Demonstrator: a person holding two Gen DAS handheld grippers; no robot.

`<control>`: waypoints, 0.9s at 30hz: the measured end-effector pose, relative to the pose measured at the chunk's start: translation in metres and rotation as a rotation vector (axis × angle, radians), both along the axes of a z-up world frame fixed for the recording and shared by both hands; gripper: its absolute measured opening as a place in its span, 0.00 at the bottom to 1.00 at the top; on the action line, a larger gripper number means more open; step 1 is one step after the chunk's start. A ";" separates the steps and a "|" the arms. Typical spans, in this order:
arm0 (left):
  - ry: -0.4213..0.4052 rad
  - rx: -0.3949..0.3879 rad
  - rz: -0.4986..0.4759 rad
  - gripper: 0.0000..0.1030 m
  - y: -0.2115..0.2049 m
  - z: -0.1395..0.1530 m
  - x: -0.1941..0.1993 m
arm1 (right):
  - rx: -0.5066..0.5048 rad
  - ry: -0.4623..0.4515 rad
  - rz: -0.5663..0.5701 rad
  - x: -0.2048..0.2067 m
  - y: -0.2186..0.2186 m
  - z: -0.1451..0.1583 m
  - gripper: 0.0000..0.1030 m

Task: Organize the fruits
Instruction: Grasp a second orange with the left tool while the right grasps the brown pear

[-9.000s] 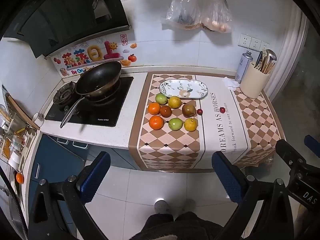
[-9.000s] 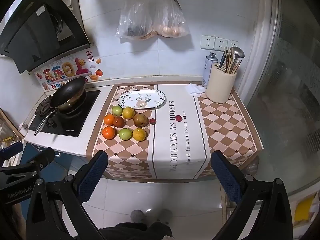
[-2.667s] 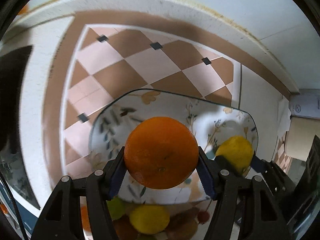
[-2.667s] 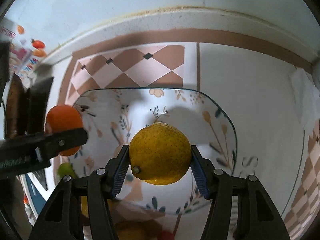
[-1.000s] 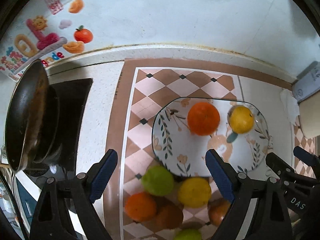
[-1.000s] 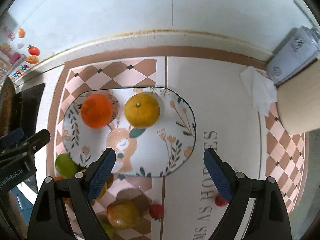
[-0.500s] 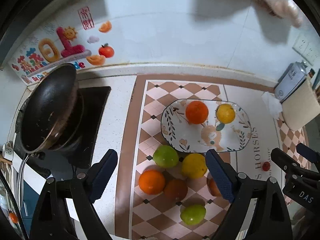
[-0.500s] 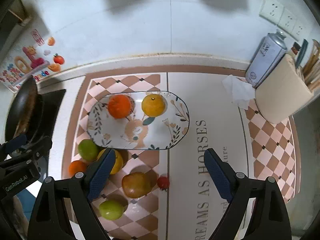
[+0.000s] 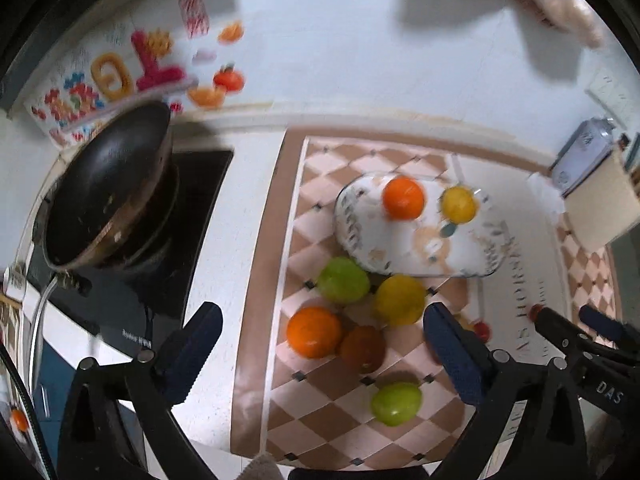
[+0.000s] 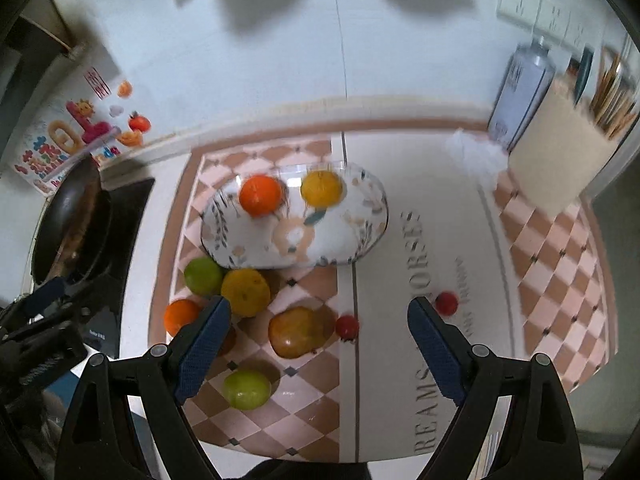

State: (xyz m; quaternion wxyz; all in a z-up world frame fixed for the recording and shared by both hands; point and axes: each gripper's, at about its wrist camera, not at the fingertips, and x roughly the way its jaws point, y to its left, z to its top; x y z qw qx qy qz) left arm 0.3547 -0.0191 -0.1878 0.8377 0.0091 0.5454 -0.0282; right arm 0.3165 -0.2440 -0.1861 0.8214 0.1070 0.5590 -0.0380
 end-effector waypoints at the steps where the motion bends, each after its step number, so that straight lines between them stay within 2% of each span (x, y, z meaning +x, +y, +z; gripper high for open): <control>1: 0.024 0.008 0.018 1.00 0.006 -0.009 0.003 | 0.031 0.033 -0.004 0.004 -0.003 -0.017 0.89; 5: 0.126 0.026 0.073 1.00 0.030 -0.049 0.018 | 0.118 0.153 -0.009 0.020 -0.004 -0.083 0.89; 8: 0.220 0.017 0.094 1.00 0.041 -0.079 0.027 | 0.161 0.216 -0.004 0.028 0.000 -0.119 0.89; 10: 0.301 -0.018 0.099 1.00 0.044 -0.101 0.033 | 0.187 0.246 0.004 0.031 0.004 -0.137 0.79; 13: 0.387 -0.062 0.110 1.00 0.041 -0.127 0.038 | 0.217 0.259 0.021 0.034 0.010 -0.150 0.76; 16: 0.449 -0.100 0.121 1.00 0.038 -0.148 0.043 | 0.200 0.269 0.041 0.038 0.015 -0.151 0.76; 20: 0.490 -0.134 0.126 0.99 0.032 -0.168 0.048 | 0.215 0.318 0.058 0.045 0.020 -0.160 0.76; 21: 0.488 -0.135 0.117 0.94 0.030 -0.170 0.048 | 0.212 0.325 0.058 0.045 0.022 -0.162 0.76; 22: 0.486 -0.131 0.106 0.81 0.028 -0.172 0.047 | 0.214 0.330 0.058 0.046 0.021 -0.163 0.76; 23: 0.485 -0.135 0.090 0.76 0.025 -0.174 0.046 | 0.219 0.335 0.056 0.046 0.022 -0.165 0.76; 25: 0.487 -0.180 0.075 0.60 0.023 -0.176 0.043 | 0.223 0.347 0.054 0.047 0.025 -0.169 0.76; 27: 0.475 -0.128 0.060 0.60 0.019 -0.173 0.037 | 0.213 0.354 0.055 0.047 0.027 -0.171 0.76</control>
